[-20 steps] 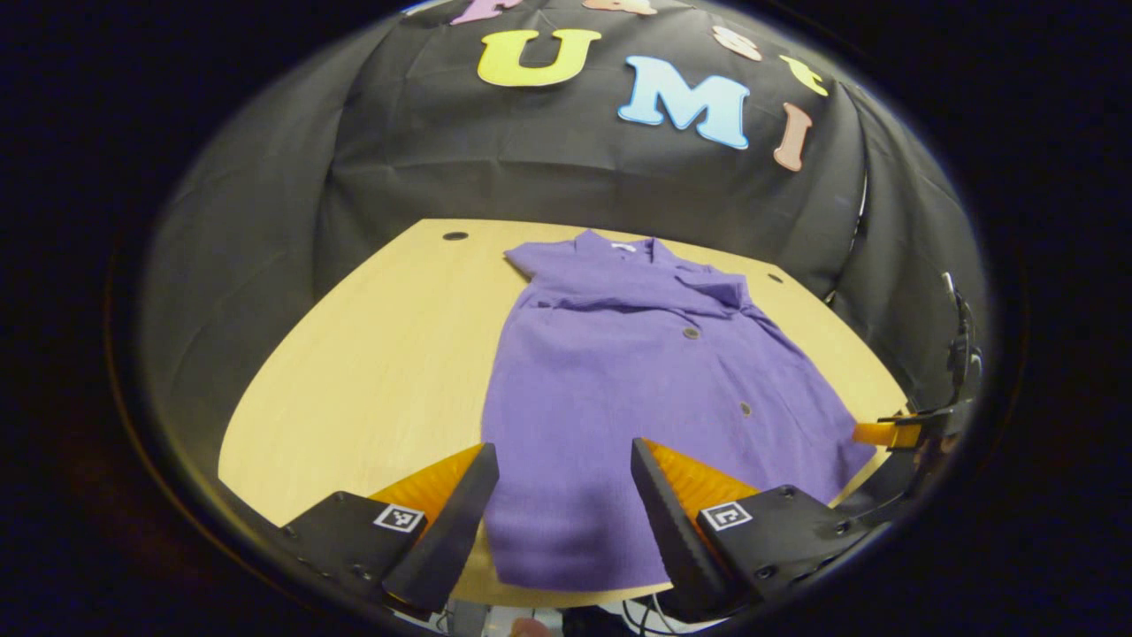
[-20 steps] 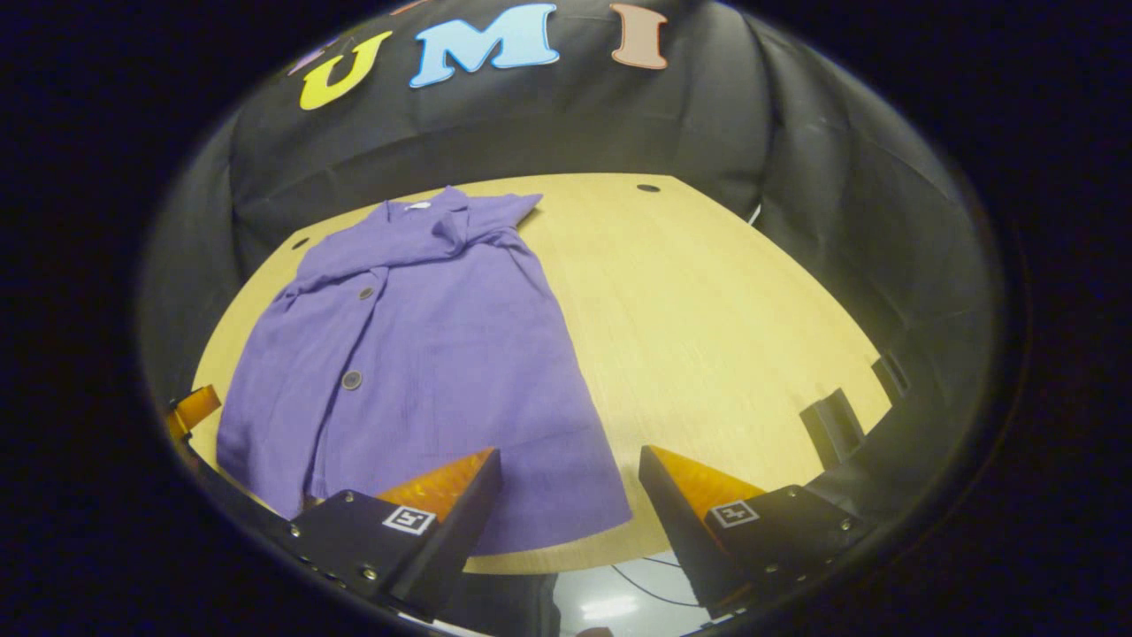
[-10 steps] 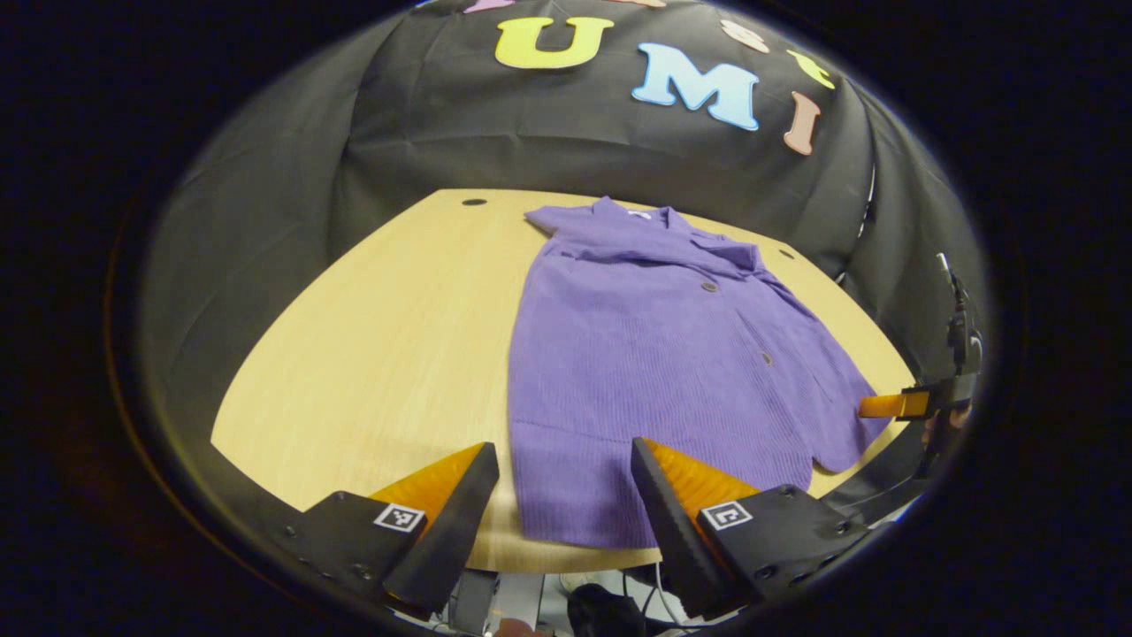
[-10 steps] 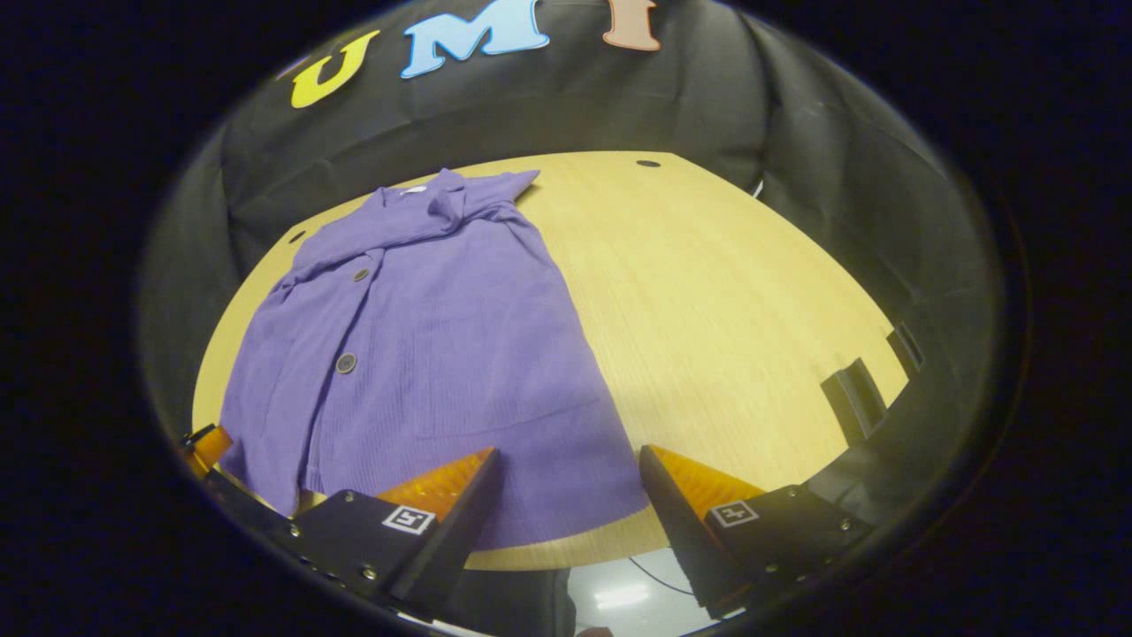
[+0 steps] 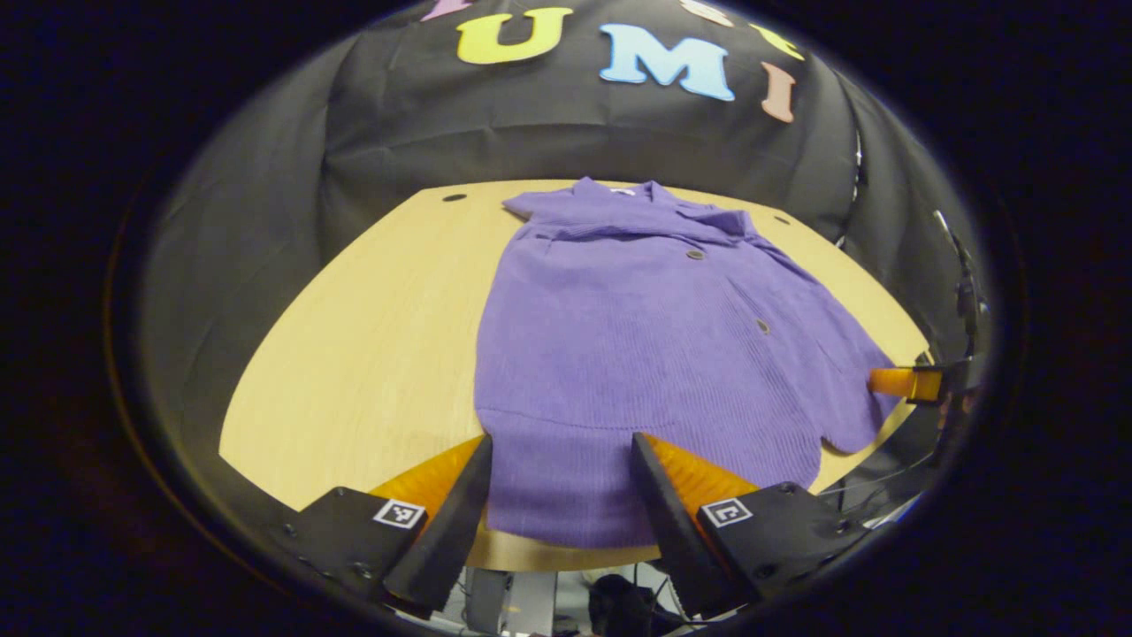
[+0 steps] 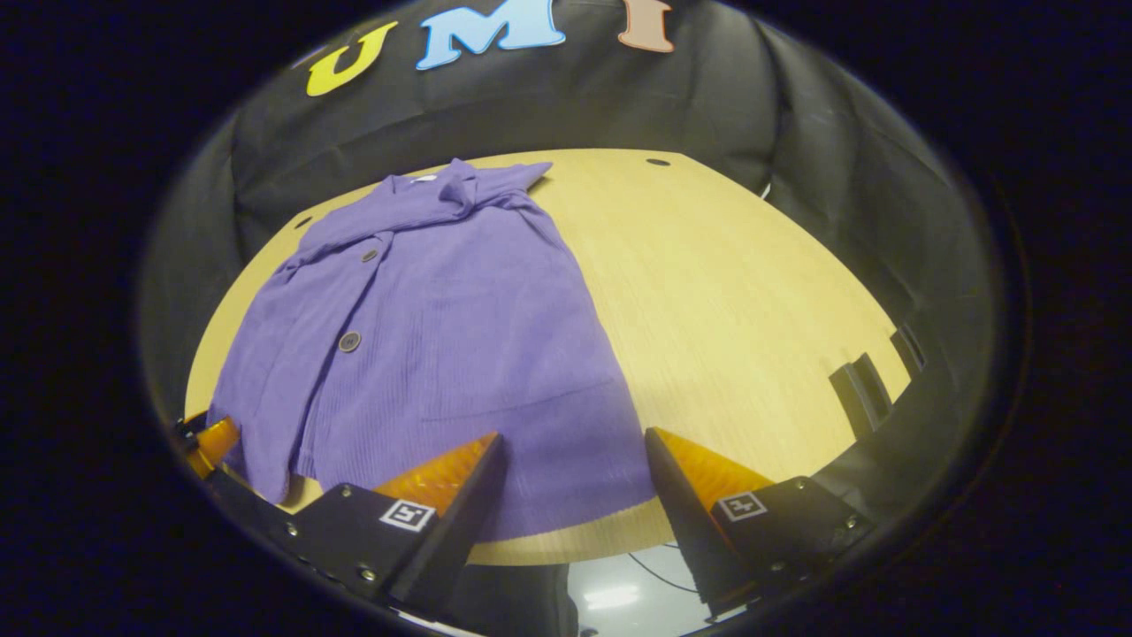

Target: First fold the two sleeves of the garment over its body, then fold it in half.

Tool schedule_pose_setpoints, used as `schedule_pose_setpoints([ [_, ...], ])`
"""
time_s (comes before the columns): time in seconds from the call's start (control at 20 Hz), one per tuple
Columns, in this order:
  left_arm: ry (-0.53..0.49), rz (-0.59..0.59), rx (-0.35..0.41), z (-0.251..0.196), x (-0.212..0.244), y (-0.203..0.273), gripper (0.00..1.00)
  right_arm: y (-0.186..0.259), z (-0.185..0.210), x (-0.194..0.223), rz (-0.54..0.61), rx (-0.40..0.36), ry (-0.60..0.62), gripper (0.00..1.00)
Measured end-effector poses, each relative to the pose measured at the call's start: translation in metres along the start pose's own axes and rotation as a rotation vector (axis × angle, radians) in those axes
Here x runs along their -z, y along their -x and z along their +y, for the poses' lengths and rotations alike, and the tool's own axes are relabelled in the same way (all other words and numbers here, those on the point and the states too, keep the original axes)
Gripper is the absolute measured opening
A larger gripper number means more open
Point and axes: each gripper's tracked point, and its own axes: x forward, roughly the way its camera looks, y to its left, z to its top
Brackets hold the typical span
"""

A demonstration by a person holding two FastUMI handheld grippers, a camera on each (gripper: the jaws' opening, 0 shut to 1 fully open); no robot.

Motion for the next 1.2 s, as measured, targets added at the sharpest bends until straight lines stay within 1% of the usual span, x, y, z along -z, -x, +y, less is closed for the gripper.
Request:
schedule_pose_setpoints([
  [0.05, -0.013, -0.015, 0.016, -0.005, -0.003, -0.003, 0.95, 0.0, 0.003, 0.0, 0.006, -0.004, 0.004, 1.0],
  [0.1, -0.007, -0.018, 0.027, -0.012, -0.003, -0.005, 0.82, -0.002, 0.007, -0.001, 0.008, -0.014, 0.011, 0.92],
  [0.15, -0.018, -0.017, 0.037, -0.016, -0.004, -0.005, 0.68, -0.001, 0.011, -0.001, 0.008, -0.021, 0.016, 0.84],
  [0.2, -0.042, -0.015, 0.051, -0.019, -0.004, -0.007, 0.57, -0.001, 0.014, -0.001, 0.011, -0.024, 0.015, 0.74],
  [0.25, -0.016, -0.021, 0.049, -0.025, -0.006, -0.004, 0.46, -0.002, 0.015, -0.001, 0.016, -0.021, 0.022, 0.64],
  [0.3, 0.008, -0.018, 0.055, -0.024, -0.005, -0.006, 0.35, -0.002, 0.015, -0.001, 0.024, -0.022, 0.031, 0.57],
  [0.35, 0.026, -0.017, 0.057, -0.023, -0.007, -0.007, 0.29, -0.001, 0.016, 0.0, 0.032, -0.028, 0.032, 0.57],
  [0.4, 0.025, -0.007, 0.066, -0.024, -0.007, -0.008, 0.19, -0.001, 0.017, 0.0, 0.039, -0.034, 0.037, 0.57],
  [0.45, 0.022, -0.002, 0.071, -0.023, -0.008, -0.01, 0.19, 0.001, 0.017, -0.001, 0.029, -0.046, 0.008, 0.57],
  [0.5, 0.038, 0.009, 0.071, -0.022, -0.008, -0.01, 0.13, -0.002, 0.023, 0.001, 0.037, -0.056, -0.054, 0.35],
  [0.55, 0.046, 0.017, 0.084, -0.023, -0.01, -0.01, 0.13, -0.002, 0.022, -0.002, 0.039, -0.064, -0.076, 0.13],
  [0.6, 0.063, 0.02, 0.087, -0.023, -0.012, -0.009, 0.13, -0.001, 0.022, -0.003, 0.038, -0.068, -0.094, 0.16],
  [0.65, 0.1, 0.034, 0.106, -0.024, -0.015, -0.009, 0.11, 0.002, 0.016, -0.012, 0.01, -0.055, -0.131, 0.16],
  [0.7, 0.131, 0.037, 0.13, -0.025, -0.019, -0.006, 0.09, 0.002, 0.019, -0.012, 0.009, -0.071, -0.157, 0.04],
  [0.85, 0.204, 0.005, 0.167, -0.026, -0.044, 0.009, 0.08, 0.018, 0.023, -0.036, -0.033, -0.125, -0.233, 0.04],
  [1.0, 0.273, -0.035, 0.208, -0.033, -0.078, 0.024, 0.08, 0.039, 0.025, -0.071, -0.097, -0.184, -0.241, 0.04],
  [1.2, 0.295, -0.093, 0.229, -0.037, -0.128, 0.03, 0.08, 0.051, 0.032, -0.117, -0.146, -0.251, -0.232, 0.04],
])
